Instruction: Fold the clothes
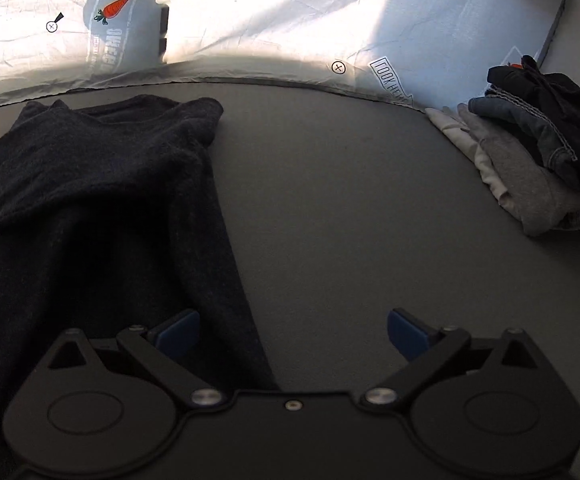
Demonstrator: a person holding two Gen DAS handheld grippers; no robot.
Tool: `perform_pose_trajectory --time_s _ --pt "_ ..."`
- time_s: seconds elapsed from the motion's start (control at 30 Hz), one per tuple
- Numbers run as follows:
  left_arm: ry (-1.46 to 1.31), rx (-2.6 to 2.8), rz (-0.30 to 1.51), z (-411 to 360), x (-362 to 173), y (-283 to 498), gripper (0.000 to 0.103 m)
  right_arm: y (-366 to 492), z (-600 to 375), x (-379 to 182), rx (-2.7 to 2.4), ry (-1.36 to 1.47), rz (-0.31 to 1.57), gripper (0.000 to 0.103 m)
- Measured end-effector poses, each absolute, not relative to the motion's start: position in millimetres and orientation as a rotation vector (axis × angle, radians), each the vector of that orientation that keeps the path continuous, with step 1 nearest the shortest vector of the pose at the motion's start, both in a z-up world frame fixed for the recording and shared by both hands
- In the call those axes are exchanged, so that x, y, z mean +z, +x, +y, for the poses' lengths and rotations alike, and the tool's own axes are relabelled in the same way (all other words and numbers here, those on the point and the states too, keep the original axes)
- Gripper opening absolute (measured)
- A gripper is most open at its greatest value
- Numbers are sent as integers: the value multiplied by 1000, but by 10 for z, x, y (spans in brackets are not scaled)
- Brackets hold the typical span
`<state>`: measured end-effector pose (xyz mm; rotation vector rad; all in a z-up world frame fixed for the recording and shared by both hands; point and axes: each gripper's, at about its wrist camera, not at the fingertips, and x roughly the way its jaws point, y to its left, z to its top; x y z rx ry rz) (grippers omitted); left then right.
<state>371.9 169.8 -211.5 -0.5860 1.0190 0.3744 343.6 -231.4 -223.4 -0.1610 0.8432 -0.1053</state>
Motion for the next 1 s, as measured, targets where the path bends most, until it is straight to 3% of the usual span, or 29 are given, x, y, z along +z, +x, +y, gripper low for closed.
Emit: perform_pose_trajectory --time_s 0.2,0.3,0.37,0.47,0.5,0.53,0.6,0.63,0.67,0.8,1.0 --pt "-604 410 1014 1783 -2157 3966 102 3512 -2334 -2331 -116 -164 865 98" --pt "-635 377 997 1763 -2158 4034 99 3541 -2273 -2313 -66 -182 852 78" --pt "-618 387 984 1713 -2164 4062 97 3550 -2224 -2295 -25 -189 853 59" --pt "-564 410 953 1633 -2161 4077 85 3525 -2157 -2276 16 -217 853 38" --pt "-546 414 941 1616 -2157 4075 72 3513 -2133 -2271 23 -232 854 36" --pt "-538 400 929 1624 -2157 4089 50 3504 -2117 -2267 24 -249 856 33" --pt "-539 390 907 1661 -2158 4115 34 3485 -2081 -2263 19 -290 867 24" --pt "-559 383 892 1693 -2156 4117 20 3478 -2068 -2270 12 -306 874 13" --pt "-580 376 875 1717 -2137 4117 8 3469 -2065 -2271 13 -305 876 9" --pt "-646 350 803 1800 -2031 4107 6 3428 -2054 -2219 -1 -271 860 5" --pt "-683 273 611 1897 -1399 4029 6 3362 -2055 -1935 -34 -221 789 5"
